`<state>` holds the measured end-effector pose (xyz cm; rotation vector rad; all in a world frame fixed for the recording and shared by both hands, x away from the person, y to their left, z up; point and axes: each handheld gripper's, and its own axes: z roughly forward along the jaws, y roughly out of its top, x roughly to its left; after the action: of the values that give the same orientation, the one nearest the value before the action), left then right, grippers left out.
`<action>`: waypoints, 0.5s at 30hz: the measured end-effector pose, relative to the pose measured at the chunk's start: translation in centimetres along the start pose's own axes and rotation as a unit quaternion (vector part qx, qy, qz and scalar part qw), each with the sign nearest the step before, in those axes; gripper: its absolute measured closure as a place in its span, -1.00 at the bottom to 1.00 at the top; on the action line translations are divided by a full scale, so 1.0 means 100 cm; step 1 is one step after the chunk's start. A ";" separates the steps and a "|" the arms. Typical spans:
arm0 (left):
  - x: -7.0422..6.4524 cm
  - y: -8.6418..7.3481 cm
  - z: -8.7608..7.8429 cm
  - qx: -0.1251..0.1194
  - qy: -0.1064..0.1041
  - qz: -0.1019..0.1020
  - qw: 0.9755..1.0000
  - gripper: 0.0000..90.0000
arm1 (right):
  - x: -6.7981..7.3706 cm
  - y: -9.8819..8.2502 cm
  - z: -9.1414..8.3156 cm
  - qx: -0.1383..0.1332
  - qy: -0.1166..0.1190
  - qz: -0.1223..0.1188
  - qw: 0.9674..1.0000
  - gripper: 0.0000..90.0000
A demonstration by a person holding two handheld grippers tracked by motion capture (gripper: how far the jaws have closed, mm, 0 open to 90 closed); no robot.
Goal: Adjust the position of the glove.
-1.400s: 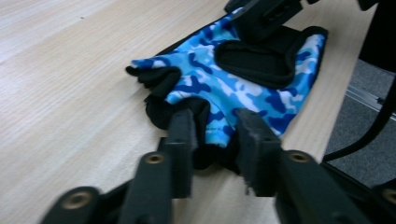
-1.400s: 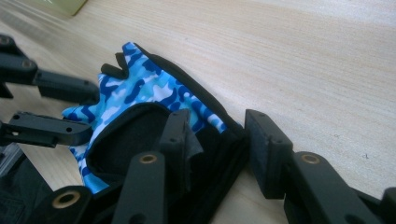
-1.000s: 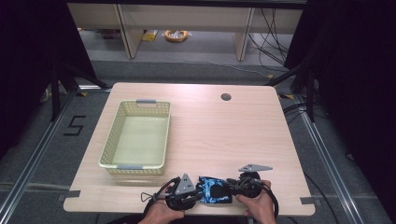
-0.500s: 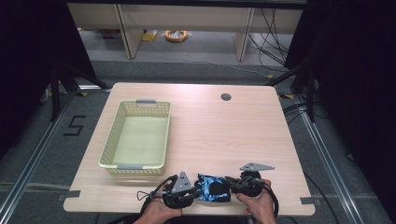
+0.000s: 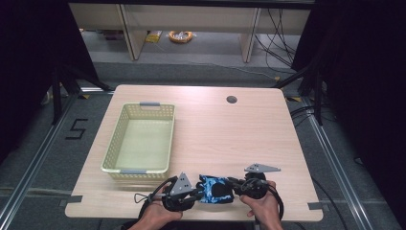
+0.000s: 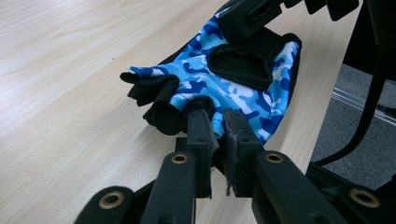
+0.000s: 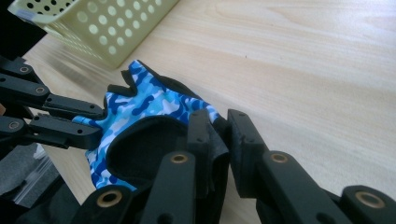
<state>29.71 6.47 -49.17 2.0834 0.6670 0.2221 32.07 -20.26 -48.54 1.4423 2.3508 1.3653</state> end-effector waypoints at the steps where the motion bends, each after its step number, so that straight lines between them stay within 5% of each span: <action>1: 0.001 0.001 -0.001 -0.001 0.001 -0.005 1.000 0.80 | 0.003 0.002 -0.001 0.010 -0.005 0.018 1.000 0.78; 2: 0.003 0.002 -0.003 0.006 0.003 0.008 1.000 0.80 | 0.000 0.003 0.000 0.002 0.001 -0.003 1.000 0.78; 3: 0.005 0.004 -0.006 0.005 0.004 0.004 1.000 0.80 | 0.003 0.004 0.002 -0.003 0.004 0.008 1.000 0.78; 5: 0.010 0.006 -0.010 0.012 0.010 0.009 1.000 0.80 | 0.003 0.010 0.004 -0.004 0.007 -0.007 1.000 0.78; 6: 0.009 0.006 -0.010 -0.001 0.008 -0.005 1.000 0.80 | 0.004 0.012 0.005 -0.006 0.003 -0.011 1.000 0.78; 9: 0.016 0.009 -0.018 0.008 0.011 0.012 1.000 0.80 | 0.011 0.018 0.007 -0.004 0.011 0.004 1.000 0.78; 11: 0.017 0.010 -0.022 0.005 0.015 0.011 1.000 0.80 | 0.011 0.023 0.011 -0.010 0.011 -0.022 1.000 0.78; 15: 0.022 0.012 -0.030 -0.001 0.021 0.002 1.000 0.80 | 0.018 0.029 0.016 -0.014 0.018 -0.022 0.999 0.78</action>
<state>30.78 9.25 -46.67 2.0837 0.6887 0.2686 33.77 -17.41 -46.75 1.3607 2.3612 1.4181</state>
